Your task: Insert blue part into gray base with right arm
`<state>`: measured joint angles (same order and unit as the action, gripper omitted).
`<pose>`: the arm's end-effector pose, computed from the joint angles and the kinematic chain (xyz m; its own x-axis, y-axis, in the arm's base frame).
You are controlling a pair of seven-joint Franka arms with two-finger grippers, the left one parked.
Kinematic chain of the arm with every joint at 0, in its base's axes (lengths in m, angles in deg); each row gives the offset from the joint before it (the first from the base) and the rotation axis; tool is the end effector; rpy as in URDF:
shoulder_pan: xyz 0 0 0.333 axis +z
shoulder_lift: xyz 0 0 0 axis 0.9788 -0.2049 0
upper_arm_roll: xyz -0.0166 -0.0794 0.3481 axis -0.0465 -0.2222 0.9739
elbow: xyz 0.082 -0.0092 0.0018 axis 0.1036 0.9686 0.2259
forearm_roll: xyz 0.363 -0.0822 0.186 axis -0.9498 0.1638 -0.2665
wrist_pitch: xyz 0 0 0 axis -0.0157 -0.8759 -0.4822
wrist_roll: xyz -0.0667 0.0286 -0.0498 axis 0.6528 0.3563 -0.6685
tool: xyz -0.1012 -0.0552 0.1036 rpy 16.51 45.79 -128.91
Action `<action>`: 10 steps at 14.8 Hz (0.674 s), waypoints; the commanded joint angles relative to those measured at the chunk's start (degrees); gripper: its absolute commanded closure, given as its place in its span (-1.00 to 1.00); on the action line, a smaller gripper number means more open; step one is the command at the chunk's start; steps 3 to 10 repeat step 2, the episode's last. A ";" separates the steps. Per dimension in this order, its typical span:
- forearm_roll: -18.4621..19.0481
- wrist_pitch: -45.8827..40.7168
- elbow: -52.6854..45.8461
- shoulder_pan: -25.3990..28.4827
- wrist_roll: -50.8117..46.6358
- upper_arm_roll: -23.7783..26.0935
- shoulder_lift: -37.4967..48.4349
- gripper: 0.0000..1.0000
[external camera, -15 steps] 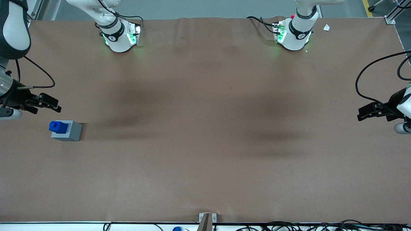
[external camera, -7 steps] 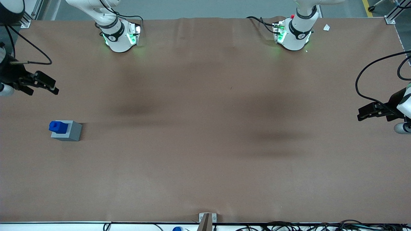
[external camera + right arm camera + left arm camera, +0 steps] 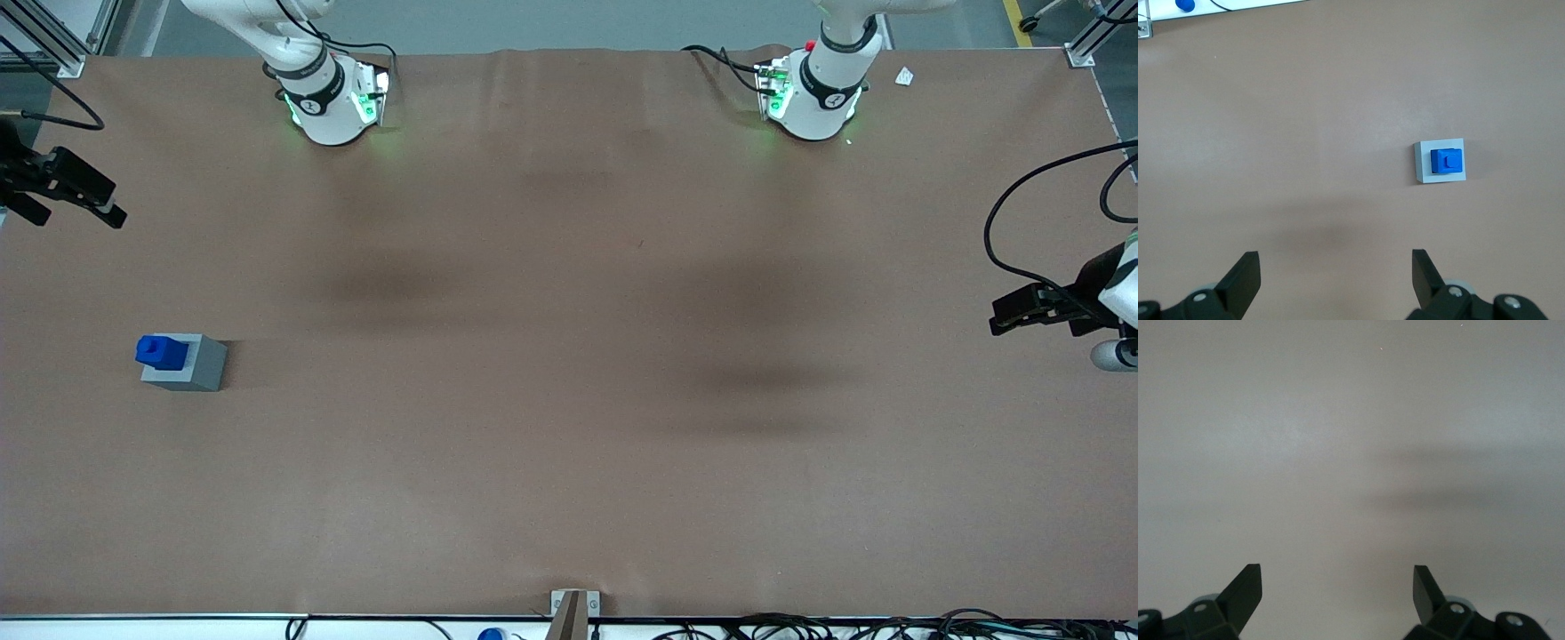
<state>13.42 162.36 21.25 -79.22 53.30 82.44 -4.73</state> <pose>0.5396 -0.0222 0.6497 0.9884 -0.1020 0.1125 -0.0953 -0.9934 -0.0633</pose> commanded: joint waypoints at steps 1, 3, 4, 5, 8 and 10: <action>0.93 -0.69 -0.51 0.77 -2.00 0.06 -0.22 -1.00; 0.93 -0.69 -0.51 0.77 -2.00 0.06 -0.22 -1.00; 0.93 -0.69 -0.51 0.77 -2.00 0.06 -0.22 -1.00; 0.93 -0.69 -0.51 0.77 -2.00 0.06 -0.22 -1.00; 0.93 -0.69 -0.51 0.77 -2.00 0.06 -0.22 -1.00; 0.93 -0.69 -0.51 0.77 -2.00 0.06 -0.22 -1.00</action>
